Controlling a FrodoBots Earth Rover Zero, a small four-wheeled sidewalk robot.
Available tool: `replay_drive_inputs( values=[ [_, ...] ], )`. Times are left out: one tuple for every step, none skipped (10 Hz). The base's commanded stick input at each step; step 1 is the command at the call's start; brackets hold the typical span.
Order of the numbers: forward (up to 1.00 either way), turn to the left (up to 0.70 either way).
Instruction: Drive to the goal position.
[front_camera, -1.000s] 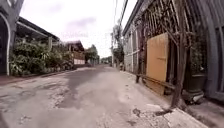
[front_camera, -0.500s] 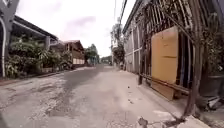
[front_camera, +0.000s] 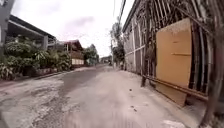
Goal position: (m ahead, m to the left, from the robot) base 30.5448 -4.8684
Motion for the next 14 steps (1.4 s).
replay_drive_inputs(
  values=[
    [0.5, 0.5],
    [0.5, 0.3],
    [0.5, 0.0],
    [0.5, 0.0],
    [0.5, 0.0],
    [0.5, 0.0],
    [0.5, 0.0],
    [0.5, 0.0],
    [0.5, 0.0],
    [0.5, 0.0],
    [0.5, 0.0],
    [0.5, 0.0],
    [0.5, 0.0],
    [0.5, 0.0]
  ],
)
